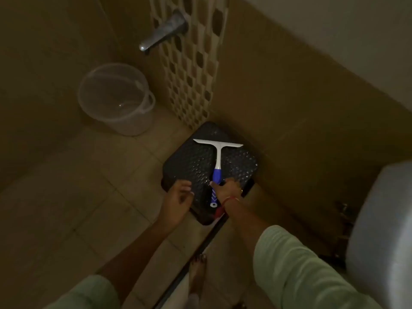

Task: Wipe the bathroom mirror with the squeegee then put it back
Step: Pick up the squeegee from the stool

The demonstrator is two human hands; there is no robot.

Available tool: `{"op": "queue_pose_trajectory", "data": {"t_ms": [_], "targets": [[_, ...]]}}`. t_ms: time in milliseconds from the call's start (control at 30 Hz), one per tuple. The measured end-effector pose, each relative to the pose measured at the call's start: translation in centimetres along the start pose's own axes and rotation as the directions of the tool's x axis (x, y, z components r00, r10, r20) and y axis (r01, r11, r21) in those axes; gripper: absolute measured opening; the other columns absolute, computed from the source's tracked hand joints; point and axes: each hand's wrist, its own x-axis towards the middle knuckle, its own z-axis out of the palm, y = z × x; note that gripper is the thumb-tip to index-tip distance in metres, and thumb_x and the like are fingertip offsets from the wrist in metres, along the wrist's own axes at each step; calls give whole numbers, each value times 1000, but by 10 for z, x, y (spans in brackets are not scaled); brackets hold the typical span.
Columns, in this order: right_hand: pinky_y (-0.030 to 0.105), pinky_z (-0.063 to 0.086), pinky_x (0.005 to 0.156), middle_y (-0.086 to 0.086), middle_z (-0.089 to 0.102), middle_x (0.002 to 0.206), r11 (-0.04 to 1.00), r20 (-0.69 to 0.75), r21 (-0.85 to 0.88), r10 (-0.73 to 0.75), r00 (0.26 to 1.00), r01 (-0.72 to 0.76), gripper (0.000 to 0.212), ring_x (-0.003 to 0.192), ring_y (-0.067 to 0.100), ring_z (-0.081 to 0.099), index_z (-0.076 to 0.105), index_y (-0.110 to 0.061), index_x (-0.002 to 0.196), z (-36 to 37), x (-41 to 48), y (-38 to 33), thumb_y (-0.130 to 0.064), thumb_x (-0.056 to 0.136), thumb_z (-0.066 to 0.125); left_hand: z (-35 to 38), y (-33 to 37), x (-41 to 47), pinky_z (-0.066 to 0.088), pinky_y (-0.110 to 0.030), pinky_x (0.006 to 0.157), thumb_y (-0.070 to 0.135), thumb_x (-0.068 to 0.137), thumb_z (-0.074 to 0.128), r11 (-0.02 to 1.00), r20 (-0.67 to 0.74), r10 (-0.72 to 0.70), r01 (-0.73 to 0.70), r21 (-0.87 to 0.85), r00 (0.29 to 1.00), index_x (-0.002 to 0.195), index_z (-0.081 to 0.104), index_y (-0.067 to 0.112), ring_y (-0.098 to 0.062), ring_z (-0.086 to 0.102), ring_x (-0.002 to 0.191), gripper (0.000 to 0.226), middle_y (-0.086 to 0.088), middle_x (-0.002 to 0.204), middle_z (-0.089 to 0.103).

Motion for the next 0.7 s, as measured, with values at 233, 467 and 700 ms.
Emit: {"op": "queue_pose_trajectory", "data": {"t_ms": [233, 467, 700], "targets": [[46, 49, 87, 10, 61, 109, 997, -44, 7, 76, 996, -76, 39, 100, 26, 58, 60, -13, 105, 17, 10, -5, -43, 80, 64, 0, -36, -39, 42, -3, 69, -11, 83, 53, 994, -18, -109, 110, 30, 994, 104, 54, 13, 1, 59, 79, 32, 5, 91, 58], [42, 50, 86, 15, 57, 111, 877, 23, 467, 117, 993, -114, 34, 97, 27, 58, 50, -7, 108, -6, -34, -5, -29, 85, 61, -4, -24, -70, 44, -8, 71, -6, 85, 54, 988, 2, -132, 131, 81, 991, 90, 53, 34, -5, 59, 80, 41, 11, 92, 61], [20, 40, 51, 4, 58, 90, 789, -70, 613, 13, 997, 33, 19, 68, 10, 56, 47, -18, 99, -70, -136, 5, -24, 87, 60, -6, 28, -103, 41, -2, 65, -5, 86, 55, 995, 60, -83, 79, 63, 995, 98, 57, 18, 9, 58, 76, 25, 5, 86, 63]]}}
